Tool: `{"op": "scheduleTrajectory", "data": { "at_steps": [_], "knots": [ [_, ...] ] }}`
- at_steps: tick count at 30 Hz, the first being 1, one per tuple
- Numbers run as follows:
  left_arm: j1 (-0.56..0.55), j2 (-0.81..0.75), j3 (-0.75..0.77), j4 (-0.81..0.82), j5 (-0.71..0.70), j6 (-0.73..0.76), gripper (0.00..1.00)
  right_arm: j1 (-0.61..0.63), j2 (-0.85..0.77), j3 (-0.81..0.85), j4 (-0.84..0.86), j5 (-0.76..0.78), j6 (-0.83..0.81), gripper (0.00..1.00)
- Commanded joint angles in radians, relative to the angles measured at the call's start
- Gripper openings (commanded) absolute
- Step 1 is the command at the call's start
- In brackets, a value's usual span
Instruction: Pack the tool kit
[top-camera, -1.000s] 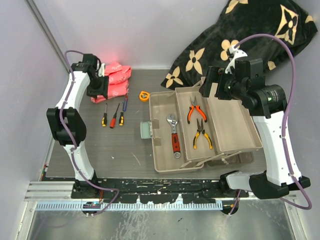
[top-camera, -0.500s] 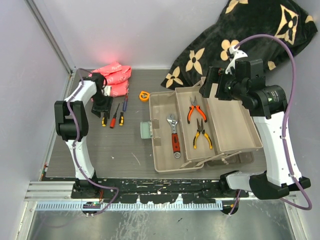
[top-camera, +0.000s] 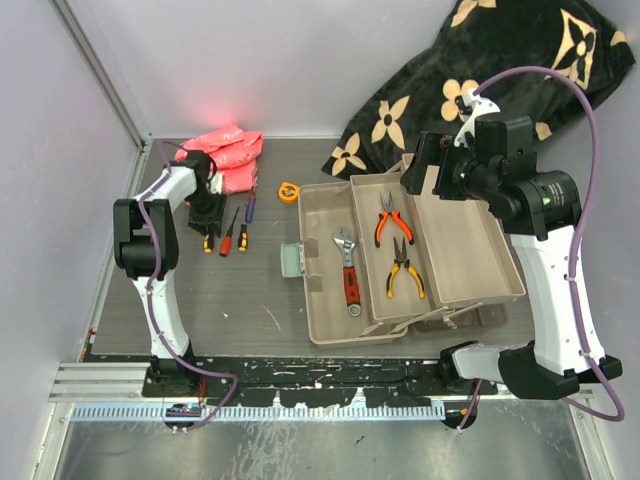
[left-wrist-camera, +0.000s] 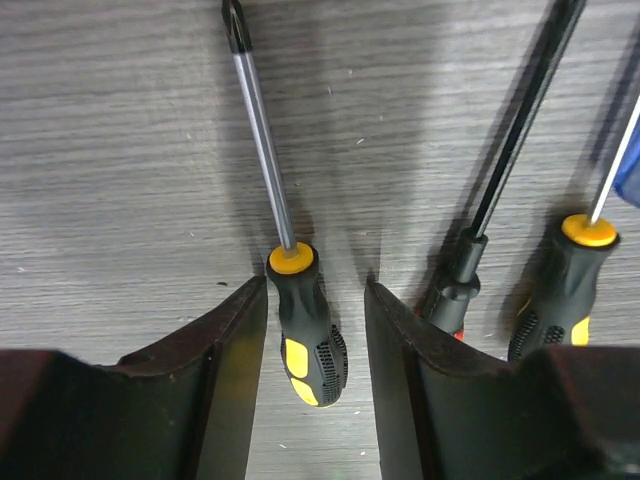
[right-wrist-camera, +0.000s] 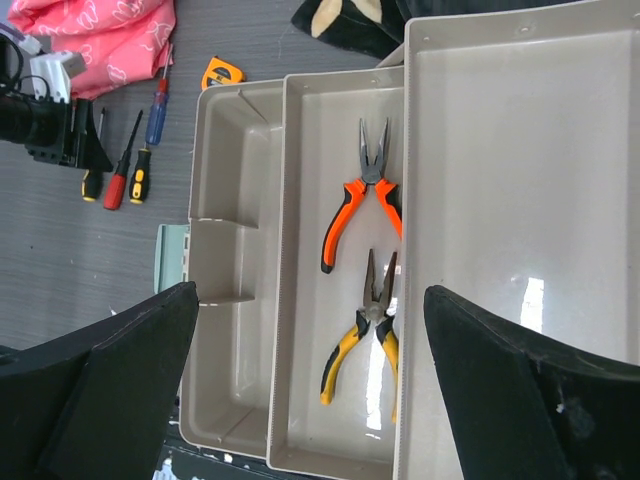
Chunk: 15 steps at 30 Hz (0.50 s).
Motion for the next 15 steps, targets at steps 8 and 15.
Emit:
{"op": "scheduleTrajectory", "data": {
  "at_steps": [8, 15],
  "knots": [
    [0.002, -0.042, -0.029, 0.047, -0.003, -0.003, 0.00, -0.001, 0.000, 0.041, 0.000, 0.012, -0.012, 1.00],
    [-0.066, -0.178, 0.312, 0.018, 0.373, -0.150, 0.00, -0.002, 0.033, 0.021, 0.064, -0.090, -0.009, 1.00]
  ]
}}
